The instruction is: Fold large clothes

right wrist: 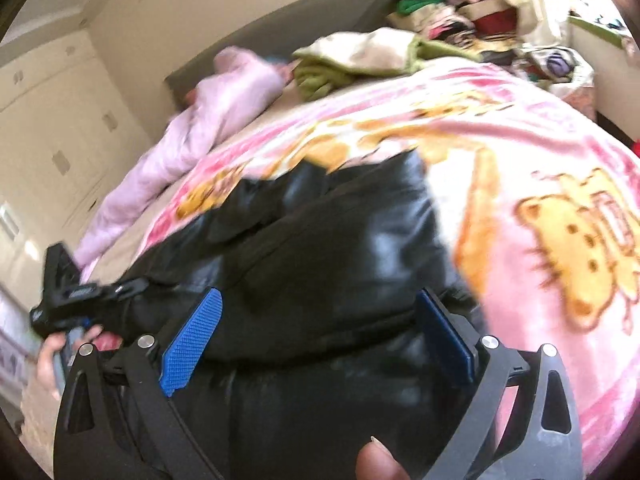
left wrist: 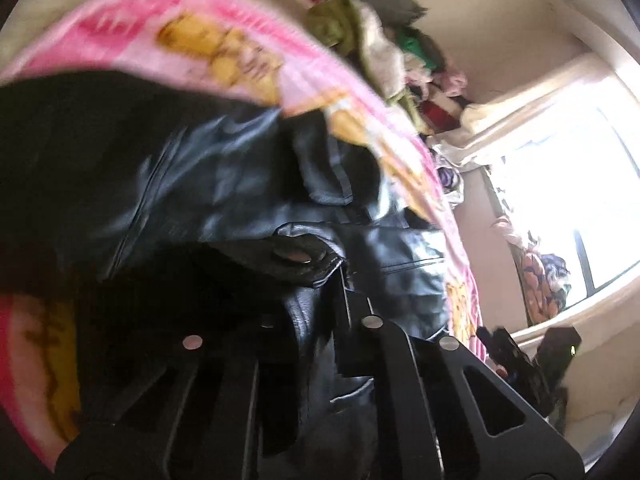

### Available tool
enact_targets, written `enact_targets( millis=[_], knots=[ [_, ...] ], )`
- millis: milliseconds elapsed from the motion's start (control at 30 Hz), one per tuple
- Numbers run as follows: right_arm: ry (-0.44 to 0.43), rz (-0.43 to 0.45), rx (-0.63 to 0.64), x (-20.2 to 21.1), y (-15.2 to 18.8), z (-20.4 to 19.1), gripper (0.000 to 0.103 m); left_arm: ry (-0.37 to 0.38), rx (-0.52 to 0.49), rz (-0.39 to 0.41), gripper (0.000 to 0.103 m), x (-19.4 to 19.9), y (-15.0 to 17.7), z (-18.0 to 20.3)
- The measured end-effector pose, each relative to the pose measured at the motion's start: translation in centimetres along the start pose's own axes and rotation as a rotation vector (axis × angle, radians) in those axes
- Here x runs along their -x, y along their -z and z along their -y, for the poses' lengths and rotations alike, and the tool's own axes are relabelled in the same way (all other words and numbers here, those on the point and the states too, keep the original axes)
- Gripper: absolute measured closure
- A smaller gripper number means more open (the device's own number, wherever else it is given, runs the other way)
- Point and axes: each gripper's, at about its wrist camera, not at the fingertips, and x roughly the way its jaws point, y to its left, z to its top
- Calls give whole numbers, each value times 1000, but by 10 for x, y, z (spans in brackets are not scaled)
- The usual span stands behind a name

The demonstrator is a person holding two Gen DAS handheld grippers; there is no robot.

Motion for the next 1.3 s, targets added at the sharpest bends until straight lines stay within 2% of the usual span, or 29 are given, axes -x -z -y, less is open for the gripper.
enact_targets(
  millis=[67,133,200,300,367,467,533,600,633,667,700,800,900,1033,1100,1167,1200,1267,1300],
  knots=[
    [7,18,-30,-1,-10,10,20,9,-81,49,102,13,-6,24],
    [18,37,-49,-2,-21,17,25,26,-162,102,102,27,-13,49],
    [56,61,-58,-9,-37,24,25,50,-220,138,102,39,-17,65],
    [111,69,-54,-32,-59,30,25,-4,-296,154,102,37,-21,72],
    [180,58,-42,-52,-69,37,26,-41,-294,139,102,25,-22,59],
    [282,-18,-46,-93,-75,52,26,-55,-251,105,102,10,-19,30],
    [295,-50,-79,-109,-74,62,27,-66,-237,93,102,3,-14,16],
    [259,-90,-134,-124,-70,76,27,-77,-216,83,102,-2,-10,2],
    [243,-95,-150,-127,-68,80,30,-82,-210,80,102,-1,-8,-1],
    [237,-103,-147,-131,-67,83,44,-90,-206,76,102,-4,-6,-6],
    [269,-104,-115,-134,-66,83,49,-98,-207,71,102,-6,-3,-10],
    [397,-101,-45,-142,-63,85,48,-137,-205,39,101,-18,4,-17],
    [416,-112,-55,-148,-61,92,41,-163,-161,3,97,-30,9,-36],
    [412,-71,-50,-135,-63,85,41,-121,-117,16,87,-22,9,-48],
    [365,-16,-33,-112,-62,73,40,-129,-139,57,75,-11,11,-42],
    [300,22,-11,-90,-58,60,39,-148,-160,83,69,-3,12,-37],
    [275,27,-4,-82,-55,54,39,-141,-161,94,68,2,13,-35],
    [237,22,9,-73,-51,44,39,-138,-172,128,57,14,14,-29],
    [212,18,20,-67,-45,37,39,-148,-180,138,55,18,14,-26]
  ],
)
